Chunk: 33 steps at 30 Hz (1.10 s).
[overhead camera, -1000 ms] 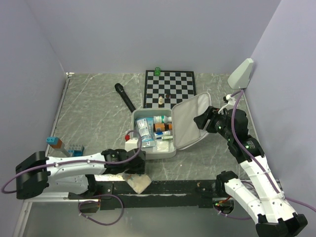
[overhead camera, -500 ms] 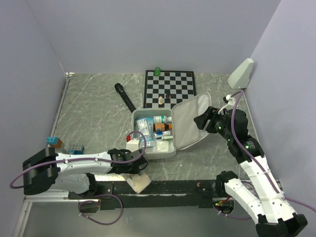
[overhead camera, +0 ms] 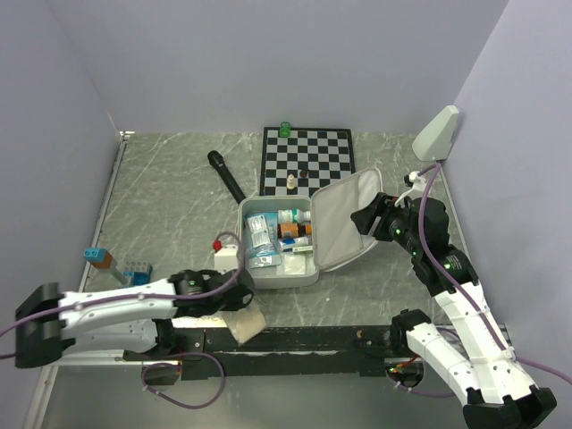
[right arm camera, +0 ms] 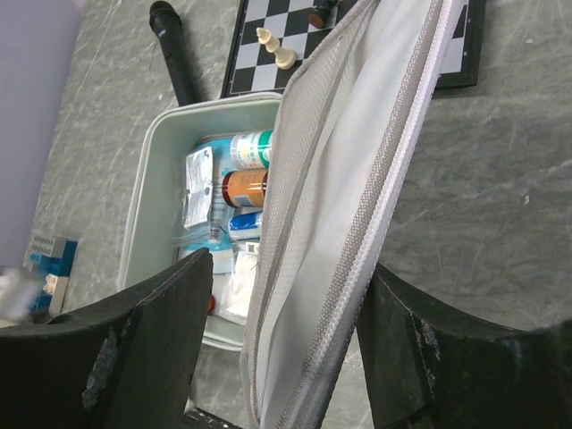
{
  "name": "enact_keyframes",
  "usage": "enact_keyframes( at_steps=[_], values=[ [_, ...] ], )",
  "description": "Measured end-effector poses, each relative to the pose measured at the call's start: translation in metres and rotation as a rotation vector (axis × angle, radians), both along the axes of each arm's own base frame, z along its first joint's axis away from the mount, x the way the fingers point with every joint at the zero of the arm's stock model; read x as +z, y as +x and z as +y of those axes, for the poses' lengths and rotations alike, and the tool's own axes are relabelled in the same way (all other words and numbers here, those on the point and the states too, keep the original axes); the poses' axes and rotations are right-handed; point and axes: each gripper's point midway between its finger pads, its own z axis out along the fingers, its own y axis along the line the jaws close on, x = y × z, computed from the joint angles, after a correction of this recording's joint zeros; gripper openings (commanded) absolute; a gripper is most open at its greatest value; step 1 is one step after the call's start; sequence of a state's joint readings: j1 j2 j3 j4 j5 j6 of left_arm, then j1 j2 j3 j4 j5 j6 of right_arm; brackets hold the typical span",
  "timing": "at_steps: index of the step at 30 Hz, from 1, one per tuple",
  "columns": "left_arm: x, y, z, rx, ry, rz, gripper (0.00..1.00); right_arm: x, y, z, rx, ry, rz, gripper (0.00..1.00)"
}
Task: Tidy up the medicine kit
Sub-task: Pick up the medical item at the center of the board.
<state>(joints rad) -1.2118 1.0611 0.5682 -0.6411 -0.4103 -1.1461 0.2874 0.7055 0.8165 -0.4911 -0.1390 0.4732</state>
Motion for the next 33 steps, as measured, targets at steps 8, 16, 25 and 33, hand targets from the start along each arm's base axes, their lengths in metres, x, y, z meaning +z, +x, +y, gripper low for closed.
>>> enact_keyframes(
  at_steps=[8,16,25,33],
  values=[
    [0.102,0.028,-0.008,0.077,-0.227,-0.207,0.01,0.000,0.000,0.000,0.001,0.000,0.002,0.69],
    [0.158,0.040,-0.009,0.113,-0.275,-0.282,0.01,-0.002,0.001,0.003,0.010,0.003,0.016,0.78],
    [0.258,0.055,-0.022,0.121,-0.477,-0.433,0.01,0.010,-0.003,0.016,0.069,0.072,0.003,0.89],
    [0.282,0.115,-0.086,0.116,-0.499,-0.487,0.01,0.019,-0.009,0.026,0.113,0.133,-0.002,0.90]
  ],
)
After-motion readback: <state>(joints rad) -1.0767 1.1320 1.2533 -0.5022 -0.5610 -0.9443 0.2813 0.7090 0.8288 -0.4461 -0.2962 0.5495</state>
